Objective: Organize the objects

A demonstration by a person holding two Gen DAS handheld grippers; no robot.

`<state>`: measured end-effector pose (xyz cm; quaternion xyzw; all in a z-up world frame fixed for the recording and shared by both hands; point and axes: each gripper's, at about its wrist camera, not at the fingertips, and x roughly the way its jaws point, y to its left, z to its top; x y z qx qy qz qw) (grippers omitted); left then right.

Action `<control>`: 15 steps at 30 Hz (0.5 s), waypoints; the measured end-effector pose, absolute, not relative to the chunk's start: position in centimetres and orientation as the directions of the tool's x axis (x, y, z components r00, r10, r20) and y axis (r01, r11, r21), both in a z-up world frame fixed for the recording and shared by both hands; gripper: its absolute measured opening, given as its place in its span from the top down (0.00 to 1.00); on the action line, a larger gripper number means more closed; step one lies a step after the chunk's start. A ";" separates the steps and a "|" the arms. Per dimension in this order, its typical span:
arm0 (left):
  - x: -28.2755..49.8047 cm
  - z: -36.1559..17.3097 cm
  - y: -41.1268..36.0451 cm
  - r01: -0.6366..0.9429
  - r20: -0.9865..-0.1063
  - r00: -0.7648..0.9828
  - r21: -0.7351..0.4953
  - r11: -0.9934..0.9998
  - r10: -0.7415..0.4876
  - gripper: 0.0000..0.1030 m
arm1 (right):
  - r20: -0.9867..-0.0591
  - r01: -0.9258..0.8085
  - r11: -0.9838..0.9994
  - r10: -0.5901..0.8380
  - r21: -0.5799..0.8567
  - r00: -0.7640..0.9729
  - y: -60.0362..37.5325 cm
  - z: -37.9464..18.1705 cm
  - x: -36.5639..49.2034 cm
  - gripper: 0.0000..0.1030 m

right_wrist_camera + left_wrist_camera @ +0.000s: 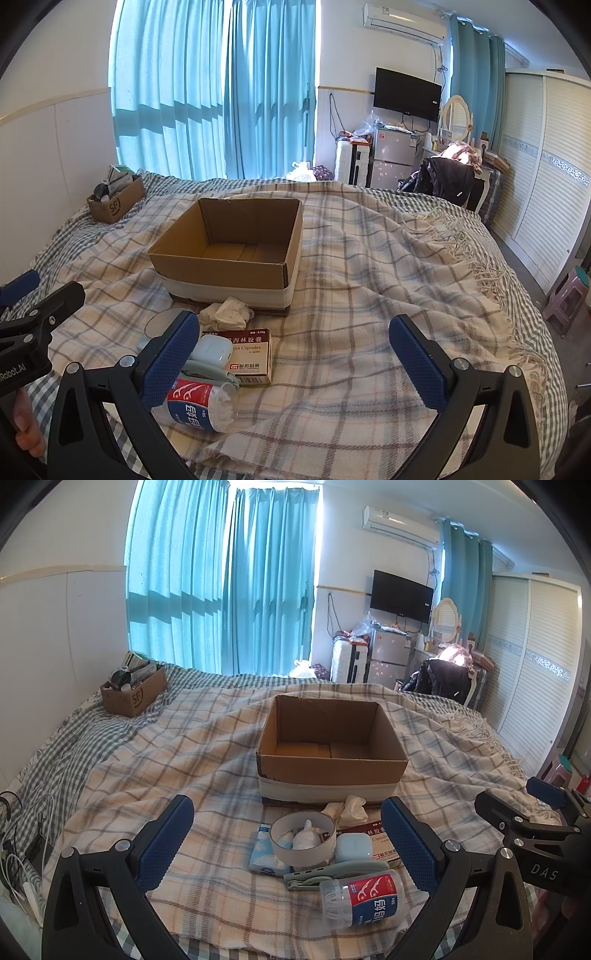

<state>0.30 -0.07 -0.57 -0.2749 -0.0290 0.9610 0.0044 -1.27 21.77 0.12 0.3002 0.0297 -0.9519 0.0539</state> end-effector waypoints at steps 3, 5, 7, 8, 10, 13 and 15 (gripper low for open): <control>0.3 -0.6 -0.1 0.009 -0.528 -0.849 -0.056 -0.998 0.022 0.00 | -0.574 0.121 -0.992 -0.086 -0.024 -0.814 21.8 0.1 -1.3 0.00; 0.3 -0.7 -0.1 0.009 -0.528 -0.849 -0.057 -0.998 0.022 0.00 | -0.574 0.121 -0.992 -0.086 -0.023 -0.814 21.8 0.1 -1.3 0.00; 0.3 -0.7 -0.1 0.009 -0.529 -0.848 -0.057 -0.998 0.022 0.00 | -0.575 0.122 -0.992 -0.086 -0.024 -0.814 21.8 0.1 -1.3 0.00; 0.3 -0.7 -0.1 0.010 -0.529 -0.848 -0.056 -0.998 0.022 0.00 | -0.575 0.121 -0.992 -0.086 -0.024 -0.814 21.8 0.1 -1.3 0.00; 0.4 -0.7 -0.1 0.011 -0.529 -0.848 -0.057 -0.998 0.021 0.00 | -0.575 0.123 -0.992 -0.087 -0.024 -0.813 21.8 0.1 -1.3 0.00; 0.4 -0.8 -0.1 0.011 -0.530 -0.848 -0.059 -0.998 0.022 0.00 | -0.576 0.123 -0.992 -0.087 -0.024 -0.813 21.8 0.0 -1.3 0.00; 0.4 -0.8 -0.1 0.011 -0.529 -0.848 -0.057 -0.998 0.020 0.00 | -0.576 0.123 -0.992 -0.086 -0.025 -0.813 21.8 0.0 -1.3 0.00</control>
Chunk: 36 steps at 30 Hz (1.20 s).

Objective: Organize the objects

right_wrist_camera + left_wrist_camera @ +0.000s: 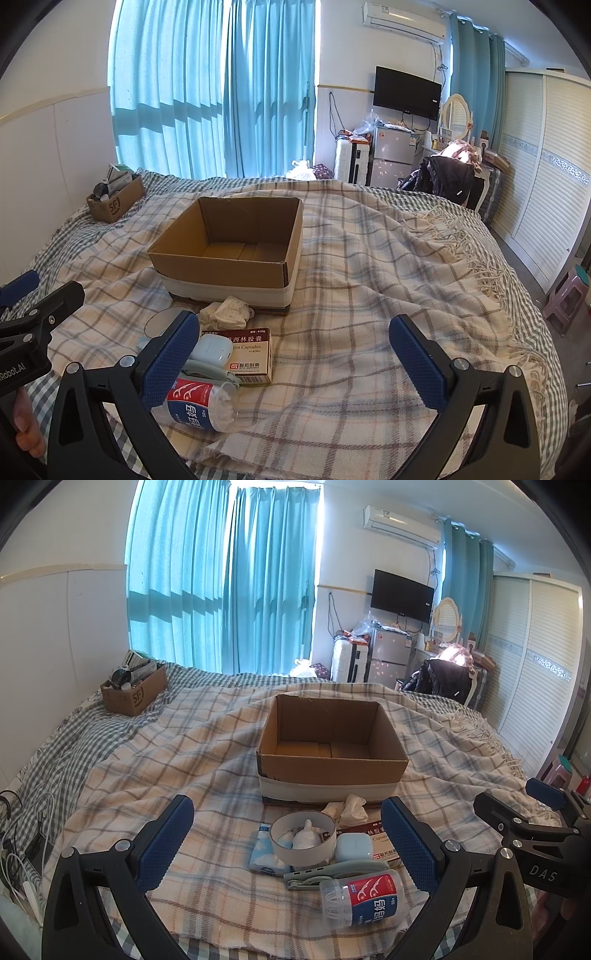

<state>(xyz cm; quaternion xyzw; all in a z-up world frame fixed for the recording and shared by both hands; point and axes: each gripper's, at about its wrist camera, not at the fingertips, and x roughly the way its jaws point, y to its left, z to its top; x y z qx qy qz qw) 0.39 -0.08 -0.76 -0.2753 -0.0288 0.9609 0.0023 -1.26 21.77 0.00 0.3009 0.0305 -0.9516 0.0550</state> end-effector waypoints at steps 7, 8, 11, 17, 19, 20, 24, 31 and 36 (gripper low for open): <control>0.4 -0.7 -0.1 0.012 -0.530 -0.848 -0.056 -0.998 0.020 0.00 | -0.576 0.124 -0.992 -0.087 -0.024 -0.813 21.8 0.0 -1.3 0.00; 0.3 -0.7 -0.1 0.011 -0.530 -0.848 -0.057 -0.998 0.021 0.00 | -0.576 0.124 -0.992 -0.087 -0.024 -0.813 21.8 0.0 -1.3 0.00; 0.3 -0.7 -0.1 0.011 -0.530 -0.848 -0.057 -0.998 0.021 0.00 | -0.576 0.124 -0.992 -0.087 -0.025 -0.813 21.8 0.0 -1.3 0.00; 0.4 -0.6 0.1 0.006 -0.530 -0.847 -0.054 -0.999 0.024 0.00 | -0.575 0.124 -0.992 -0.086 -0.026 -0.814 21.7 0.0 -1.3 0.00; 0.5 -0.4 0.1 0.003 -0.529 -0.848 -0.056 -0.998 0.027 0.00 | -0.573 0.124 -0.992 -0.086 -0.027 -0.815 21.7 0.1 -1.3 0.00; 0.5 -0.4 0.1 0.000 -0.528 -0.849 -0.056 -0.998 0.029 0.00 | -0.572 0.124 -0.992 -0.086 -0.028 -0.816 21.7 0.2 -1.2 0.00; 0.7 0.1 0.2 -0.013 -0.531 -0.846 -0.056 -0.998 0.041 0.00 | -0.565 0.127 -0.991 -0.087 -0.031 -0.820 21.4 1.0 -1.0 0.00; 0.8 -1.7 -1.7 0.004 -0.615 -0.788 -0.055 -0.998 0.031 0.00 | -0.575 0.148 -0.988 -0.101 -0.036 -0.812 20.5 0.7 -0.4 0.00; 0.6 -3.7 -3.2 0.038 -0.654 -0.757 -0.050 -0.998 0.005 0.00 | -0.626 0.192 -0.980 -0.118 -0.051 -0.771 18.6 -1.7 -0.6 0.00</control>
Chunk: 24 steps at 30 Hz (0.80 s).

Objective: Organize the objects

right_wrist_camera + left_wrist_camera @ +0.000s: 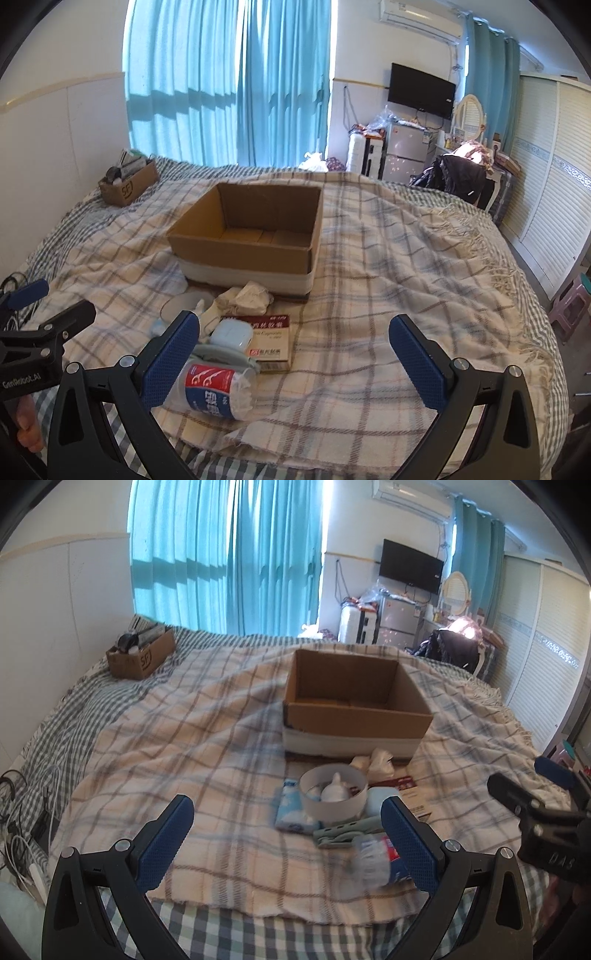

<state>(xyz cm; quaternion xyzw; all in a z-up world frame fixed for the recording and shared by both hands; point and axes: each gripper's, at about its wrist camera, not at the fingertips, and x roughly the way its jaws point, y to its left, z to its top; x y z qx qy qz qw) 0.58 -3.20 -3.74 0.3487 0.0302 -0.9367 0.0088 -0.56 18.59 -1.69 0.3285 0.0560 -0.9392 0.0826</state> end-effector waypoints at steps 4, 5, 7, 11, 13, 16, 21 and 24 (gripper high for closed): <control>0.2 -4.9 -4.3 0.075 -0.676 -0.737 -0.050 -0.996 -0.021 0.00 | -0.684 0.247 -0.967 -0.142 -0.058 -0.715 16.3 -4.6 -0.6 0.00; 0.1 -5.1 -4.6 0.084 -0.682 -0.731 -0.047 -0.995 -0.029 0.00 | -0.702 0.264 -0.963 -0.152 -0.053 -0.696 15.6 -5.5 -0.6 0.00; -0.1 -5.7 -5.2 0.104 -0.693 -0.719 -0.037 -0.994 -0.050 0.00 | -0.731 0.297 -0.954 -0.169 -0.048 -0.661 14.3 -7.0 -0.6 0.00; -0.5 -6.7 -6.4 0.132 -0.711 -0.700 -0.036 -0.991 -0.067 0.00 | -0.770 0.335 -0.940 -0.171 -0.058 -0.614 12.4 -9.5 -0.9 0.00; -0.8 -7.2 -7.0 0.147 -0.722 -0.689 -0.048 -0.988 -0.067 0.00 | -0.786 0.340 -0.939 -0.173 -0.050 -0.594 11.8 -10.5 -1.1 0.00; -0.9 -7.7 -7.7 0.157 -0.734 -0.677 -0.074 -0.985 -0.053 0.00 | -0.809 0.343 -0.939 -0.175 -0.035 -0.562 11.0 -11.5 -1.6 0.00; -1.1 -8.2 -7.9 0.165 -0.746 -0.664 -0.081 -0.983 -0.050 0.00 | -0.827 0.339 -0.939 -0.151 -0.051 -0.542 9.8 -13.4 -2.2 0.00; -1.3 -8.4 -7.7 0.166 -0.752 -0.657 -0.073 -0.983 -0.055 0.00 | -0.833 0.327 -0.941 -0.113 -0.086 -0.542 9.9 -14.0 -2.6 0.11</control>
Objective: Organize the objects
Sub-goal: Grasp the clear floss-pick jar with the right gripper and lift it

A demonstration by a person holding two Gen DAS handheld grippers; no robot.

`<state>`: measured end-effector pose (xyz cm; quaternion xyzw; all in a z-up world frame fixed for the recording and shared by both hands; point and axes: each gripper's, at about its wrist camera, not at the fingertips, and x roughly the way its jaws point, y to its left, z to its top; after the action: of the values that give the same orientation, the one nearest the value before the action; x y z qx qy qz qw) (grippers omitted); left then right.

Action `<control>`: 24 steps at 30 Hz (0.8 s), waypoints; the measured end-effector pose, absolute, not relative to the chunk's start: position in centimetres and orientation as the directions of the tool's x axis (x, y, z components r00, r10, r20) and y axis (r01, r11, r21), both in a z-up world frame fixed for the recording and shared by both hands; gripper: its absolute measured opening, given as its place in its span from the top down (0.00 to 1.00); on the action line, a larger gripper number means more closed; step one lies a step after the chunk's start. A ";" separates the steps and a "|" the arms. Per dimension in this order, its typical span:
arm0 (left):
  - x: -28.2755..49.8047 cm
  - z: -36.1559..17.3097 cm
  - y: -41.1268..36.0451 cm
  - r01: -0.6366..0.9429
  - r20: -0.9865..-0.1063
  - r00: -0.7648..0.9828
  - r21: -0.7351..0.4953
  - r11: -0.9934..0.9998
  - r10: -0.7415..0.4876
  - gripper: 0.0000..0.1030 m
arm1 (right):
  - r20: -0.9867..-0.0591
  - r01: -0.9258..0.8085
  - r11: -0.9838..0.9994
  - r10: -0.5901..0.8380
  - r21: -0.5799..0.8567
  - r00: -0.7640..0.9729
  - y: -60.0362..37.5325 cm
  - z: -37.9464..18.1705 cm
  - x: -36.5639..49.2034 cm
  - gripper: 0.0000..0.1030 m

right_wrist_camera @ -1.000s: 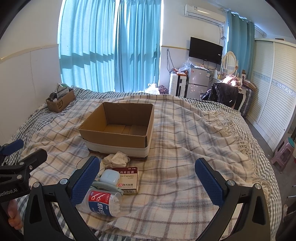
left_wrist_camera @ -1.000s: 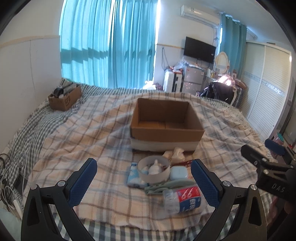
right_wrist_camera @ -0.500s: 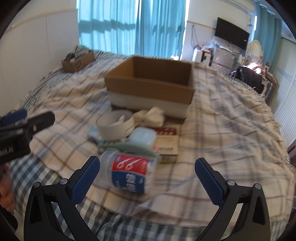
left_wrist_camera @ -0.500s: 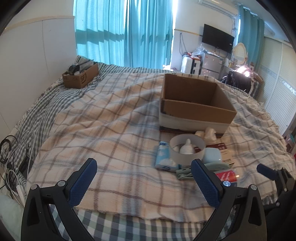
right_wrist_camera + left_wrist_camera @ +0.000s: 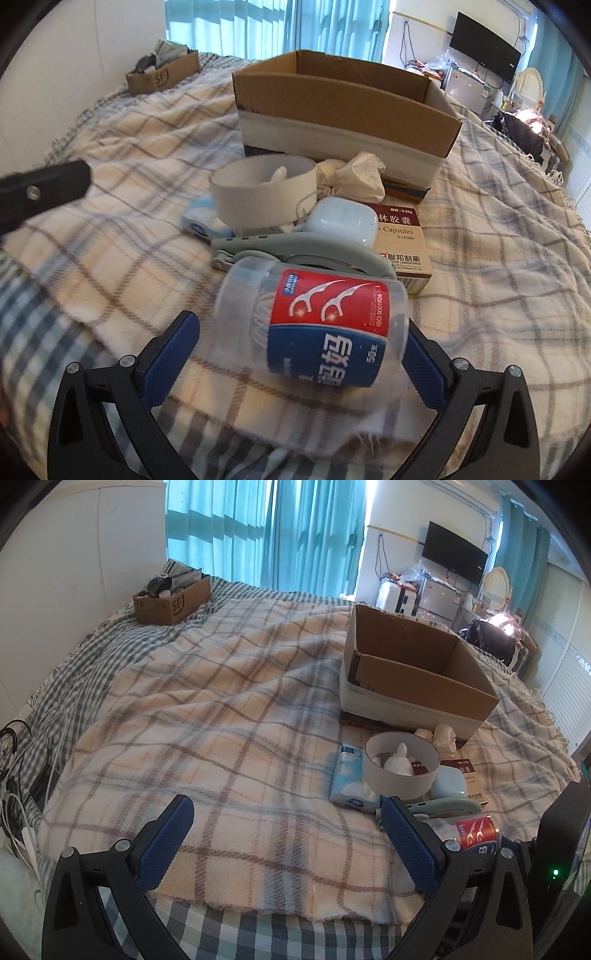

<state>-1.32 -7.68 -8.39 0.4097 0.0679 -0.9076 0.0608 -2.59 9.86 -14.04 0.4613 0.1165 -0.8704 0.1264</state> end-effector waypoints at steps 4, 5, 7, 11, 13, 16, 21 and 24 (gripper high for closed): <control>-1.6 -8.5 -6.9 0.157 -0.759 -0.647 -0.043 -0.987 -0.069 0.00 | -0.841 0.351 -0.935 -0.160 -0.038 -0.517 11.6 -12.8 -2.5 0.12; -1.7 -8.5 -6.7 0.152 -0.762 -0.644 -0.036 -0.988 -0.071 0.00 | -0.833 0.352 -0.935 -0.165 -0.039 -0.529 12.2 -11.9 -2.4 0.12; -2.0 -8.6 -6.1 0.139 -0.766 -0.639 -0.026 -0.990 -0.070 0.00 | -0.809 0.339 -0.940 -0.177 -0.028 -0.561 13.5 -10.0 -2.5 0.12; -3.0 -8.8 -4.3 0.097 -0.776 -0.628 -0.013 -0.995 -0.051 0.00 | -0.763 0.285 -0.958 -0.170 -0.019 -0.624 16.8 -6.8 -3.7 0.12; -3.8 -9.0 -3.2 0.063 -0.780 -0.625 -0.018 -0.998 -0.025 0.00 | -0.754 0.259 -0.965 -0.151 -0.026 -0.640 18.1 -6.0 -4.4 0.12; -5.8 -9.5 -1.5 0.010 -0.789 -0.613 -0.052 -0.999 0.035 0.00 | -0.742 0.230 -0.972 -0.119 -0.048 -0.660 19.7 -5.3 -5.6 0.12; -9.0 -11.4 0.6 -0.021 -0.816 -0.571 -0.090 -0.996 0.086 0.00 | -0.723 0.215 -0.974 -0.092 -0.079 -0.684 21.1 -5.0 -7.1 0.12; -10.6 -12.7 1.2 -0.028 -0.833 -0.544 -0.101 -0.994 0.100 0.00 | -0.727 0.221 -0.973 -0.102 -0.070 -0.679 21.4 -5.4 -7.8 0.12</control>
<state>-10.57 1.19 -12.67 0.4760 0.0377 -0.8779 -0.0366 -7.82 21.44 -5.37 0.3907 0.0760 -0.9131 0.0883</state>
